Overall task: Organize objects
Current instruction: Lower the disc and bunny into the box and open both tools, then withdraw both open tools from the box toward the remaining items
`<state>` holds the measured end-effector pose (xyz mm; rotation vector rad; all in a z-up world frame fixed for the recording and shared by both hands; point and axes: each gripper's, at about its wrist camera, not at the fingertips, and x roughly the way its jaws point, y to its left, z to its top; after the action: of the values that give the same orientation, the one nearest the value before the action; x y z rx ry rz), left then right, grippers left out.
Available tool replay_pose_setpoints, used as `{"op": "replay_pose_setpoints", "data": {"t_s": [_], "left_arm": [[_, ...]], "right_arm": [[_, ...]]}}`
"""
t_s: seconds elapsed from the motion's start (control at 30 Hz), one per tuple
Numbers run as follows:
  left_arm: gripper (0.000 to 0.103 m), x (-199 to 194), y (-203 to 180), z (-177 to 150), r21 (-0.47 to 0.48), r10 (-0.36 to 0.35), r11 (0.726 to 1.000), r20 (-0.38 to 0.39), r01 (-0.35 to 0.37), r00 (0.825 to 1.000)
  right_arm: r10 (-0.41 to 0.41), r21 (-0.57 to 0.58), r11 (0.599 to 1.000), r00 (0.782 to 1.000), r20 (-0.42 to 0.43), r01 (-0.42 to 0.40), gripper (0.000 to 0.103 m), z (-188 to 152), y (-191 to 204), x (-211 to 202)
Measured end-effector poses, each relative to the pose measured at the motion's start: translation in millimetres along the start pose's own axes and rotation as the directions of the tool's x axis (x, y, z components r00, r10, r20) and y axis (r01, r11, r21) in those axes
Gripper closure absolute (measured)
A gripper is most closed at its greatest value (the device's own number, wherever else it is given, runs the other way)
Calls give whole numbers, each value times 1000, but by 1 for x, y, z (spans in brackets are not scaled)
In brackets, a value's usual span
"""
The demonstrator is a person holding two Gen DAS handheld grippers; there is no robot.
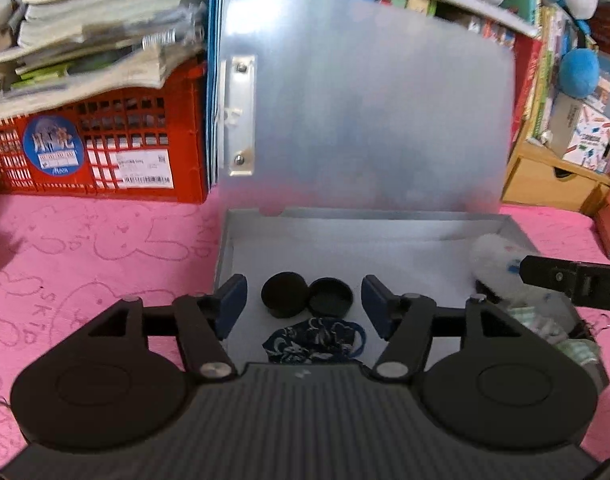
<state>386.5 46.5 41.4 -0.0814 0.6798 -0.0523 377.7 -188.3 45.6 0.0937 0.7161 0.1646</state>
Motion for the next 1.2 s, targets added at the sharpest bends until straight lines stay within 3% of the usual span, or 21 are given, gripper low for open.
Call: {"op": "replay_pose_setpoints", "data": {"t_s": [0.33,0.63,0.87,1.2], "left_arm": [[28,-73,-15,-11,75,-38,997,78,32,996],[26,-133,-20,-41,99,-100,991,121,88,988],[23,-177,-14,-81,124,-117,988,170,96,979],[18,-221,-3,-158,107,-51,994,255,24,966]], "right_arm": [[34,-66,997,996,87,-29,9,-17,10,-74],[89,-118,991,982,166,-69,7,-57,18,-140],[103,-146,987,969,226,-71,2,-105,20,-172],[73,-140,990,962,264,-36,0,-187,28,-191]]}}
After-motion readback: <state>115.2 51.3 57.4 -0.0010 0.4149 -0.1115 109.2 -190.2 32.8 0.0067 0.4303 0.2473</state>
